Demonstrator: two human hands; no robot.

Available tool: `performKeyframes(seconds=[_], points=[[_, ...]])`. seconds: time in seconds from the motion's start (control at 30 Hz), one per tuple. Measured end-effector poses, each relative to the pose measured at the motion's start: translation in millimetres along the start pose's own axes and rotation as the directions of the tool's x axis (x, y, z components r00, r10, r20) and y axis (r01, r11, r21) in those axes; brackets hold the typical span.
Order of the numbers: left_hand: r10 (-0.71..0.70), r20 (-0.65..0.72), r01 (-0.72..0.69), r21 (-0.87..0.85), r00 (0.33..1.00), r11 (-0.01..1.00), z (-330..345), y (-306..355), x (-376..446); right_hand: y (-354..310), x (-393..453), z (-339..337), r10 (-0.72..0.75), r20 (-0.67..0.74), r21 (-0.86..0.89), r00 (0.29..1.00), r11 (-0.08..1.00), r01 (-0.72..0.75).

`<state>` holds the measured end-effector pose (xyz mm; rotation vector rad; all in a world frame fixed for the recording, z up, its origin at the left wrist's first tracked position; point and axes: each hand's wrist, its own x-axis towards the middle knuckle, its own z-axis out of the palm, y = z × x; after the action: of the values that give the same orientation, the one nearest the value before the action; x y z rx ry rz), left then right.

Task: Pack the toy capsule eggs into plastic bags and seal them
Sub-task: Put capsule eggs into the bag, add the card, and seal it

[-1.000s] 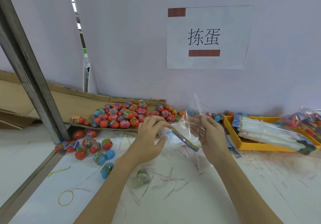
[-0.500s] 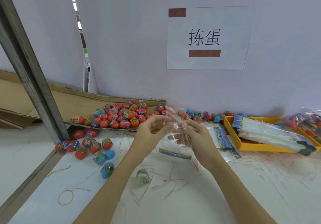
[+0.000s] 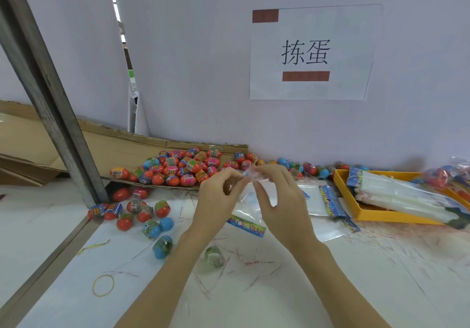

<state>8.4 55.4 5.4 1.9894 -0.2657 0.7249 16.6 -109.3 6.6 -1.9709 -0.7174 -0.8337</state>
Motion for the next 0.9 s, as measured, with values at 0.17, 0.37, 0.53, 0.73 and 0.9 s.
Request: performKeyframes(seconds=[0.17, 0.37, 0.53, 0.73, 0.9], points=[[-0.063, 0.075, 0.072, -0.120, 0.995, 0.990, -2.6, -2.6, 0.8, 0.9, -2.5, 4.3, 0.129, -0.021, 0.147, 0.991, 0.981, -0.124], [-0.059, 0.146, 0.089, -0.205, 0.988, 0.975, -7.3, 1.3, 2.9, 0.5, 4.0, -2.3, 0.118, -0.032, 0.189, 0.993, 0.976, -0.110], [-0.078, 0.140, 0.105, -0.191, 0.987, 0.976, -10.4, 1.0, 4.2, 0.3, 4.7, -9.3, 0.221, -0.066, 0.192, 0.973, 0.960, -0.205], [-0.111, 0.141, 0.141, -0.226, 0.984, 0.964, -12.2, 5.4, 5.6, 1.1, 6.3, -10.2, 0.222, -0.003, 0.252, 0.975, 0.944, -0.214], [-0.133, 0.218, 0.194, -0.289, 0.967, 0.937, -19.8, 7.0, 7.0, -1.2, 6.1, -9.8, 0.196, 0.035, 0.290, 0.980, 0.936, -0.198]])
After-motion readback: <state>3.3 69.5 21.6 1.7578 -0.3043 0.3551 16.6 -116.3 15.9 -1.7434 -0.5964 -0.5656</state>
